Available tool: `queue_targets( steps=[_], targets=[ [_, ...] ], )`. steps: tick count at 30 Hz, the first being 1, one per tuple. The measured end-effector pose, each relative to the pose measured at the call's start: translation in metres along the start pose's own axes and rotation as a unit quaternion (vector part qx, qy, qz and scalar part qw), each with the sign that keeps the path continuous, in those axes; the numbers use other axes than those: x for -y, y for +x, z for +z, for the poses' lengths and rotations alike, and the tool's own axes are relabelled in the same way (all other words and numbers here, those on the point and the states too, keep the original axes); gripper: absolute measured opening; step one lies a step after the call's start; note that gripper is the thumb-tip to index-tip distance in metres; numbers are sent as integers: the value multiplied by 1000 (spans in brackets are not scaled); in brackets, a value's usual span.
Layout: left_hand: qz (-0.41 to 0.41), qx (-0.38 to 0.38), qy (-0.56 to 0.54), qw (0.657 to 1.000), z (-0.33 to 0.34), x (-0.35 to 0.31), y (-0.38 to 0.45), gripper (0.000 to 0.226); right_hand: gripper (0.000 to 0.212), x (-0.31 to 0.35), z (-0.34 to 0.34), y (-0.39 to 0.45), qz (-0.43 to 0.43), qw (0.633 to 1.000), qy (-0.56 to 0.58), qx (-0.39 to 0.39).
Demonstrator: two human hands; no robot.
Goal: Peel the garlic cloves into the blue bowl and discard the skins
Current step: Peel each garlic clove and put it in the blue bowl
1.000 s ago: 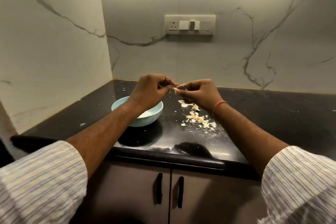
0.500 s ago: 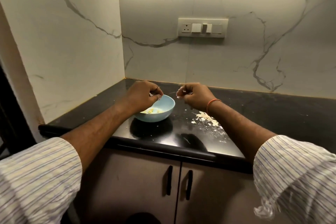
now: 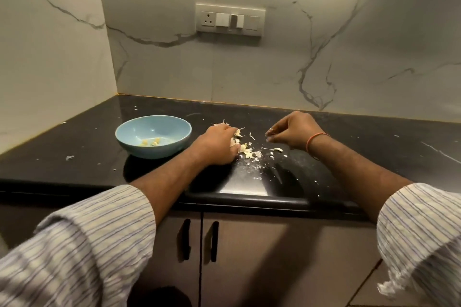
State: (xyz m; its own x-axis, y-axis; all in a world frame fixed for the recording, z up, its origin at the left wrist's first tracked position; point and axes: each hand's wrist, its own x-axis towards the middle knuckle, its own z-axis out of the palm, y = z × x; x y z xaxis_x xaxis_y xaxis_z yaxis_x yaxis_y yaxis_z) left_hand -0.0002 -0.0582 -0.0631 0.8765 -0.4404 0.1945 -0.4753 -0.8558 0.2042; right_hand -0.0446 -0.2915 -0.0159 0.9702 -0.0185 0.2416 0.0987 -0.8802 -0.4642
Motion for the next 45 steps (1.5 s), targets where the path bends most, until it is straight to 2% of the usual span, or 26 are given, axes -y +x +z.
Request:
queue_targets(
  steps=[2, 5, 9, 14, 16, 18, 21, 28, 33, 39, 45],
  targets=[
    [-5, -4, 4, 1000, 7, 8, 6, 61, 21, -7, 3, 0, -8, 1000, -19, 2],
    [-21, -33, 3, 999, 14, 19, 14, 48, 25, -9, 12, 8, -18, 999, -30, 4],
    [-6, -114, -85, 990, 24, 30, 21, 27, 25, 3, 31, 32, -38, 998, -41, 22],
    [15, -143, -121, 982, 26, 33, 25, 11, 35, 22, 54, 59, -64, 997, -35, 30],
    [15, -152, -120, 981, 27, 34, 27, 11, 41, 26, 60, 68, -72, 993, -67, 60],
    [18, -155, -119, 980, 28, 36, 28, 11, 35, 27, 63, 73, -77, 988, -99, 89],
    [35, -169, -132, 976, 27, 37, 28, 14, 21, 22, 62, 70, -82, 988, -101, 81],
    [82, -198, -182, 960, 30, 41, 28, 20, 25, 14, 28, 50, -88, 986, -100, 104],
    [99, -187, -217, 953, 30, 40, 25, 24, 26, 11, 13, 27, -80, 972, -121, 186],
    [87, -183, -261, 944, 26, 39, 20, 36, 15, 12, 22, 22, -93, 975, -129, 155],
    [53, -154, -232, 959, 25, 39, 23, 46, 25, 14, 16, 32, -103, 983, -65, 135]
  ],
)
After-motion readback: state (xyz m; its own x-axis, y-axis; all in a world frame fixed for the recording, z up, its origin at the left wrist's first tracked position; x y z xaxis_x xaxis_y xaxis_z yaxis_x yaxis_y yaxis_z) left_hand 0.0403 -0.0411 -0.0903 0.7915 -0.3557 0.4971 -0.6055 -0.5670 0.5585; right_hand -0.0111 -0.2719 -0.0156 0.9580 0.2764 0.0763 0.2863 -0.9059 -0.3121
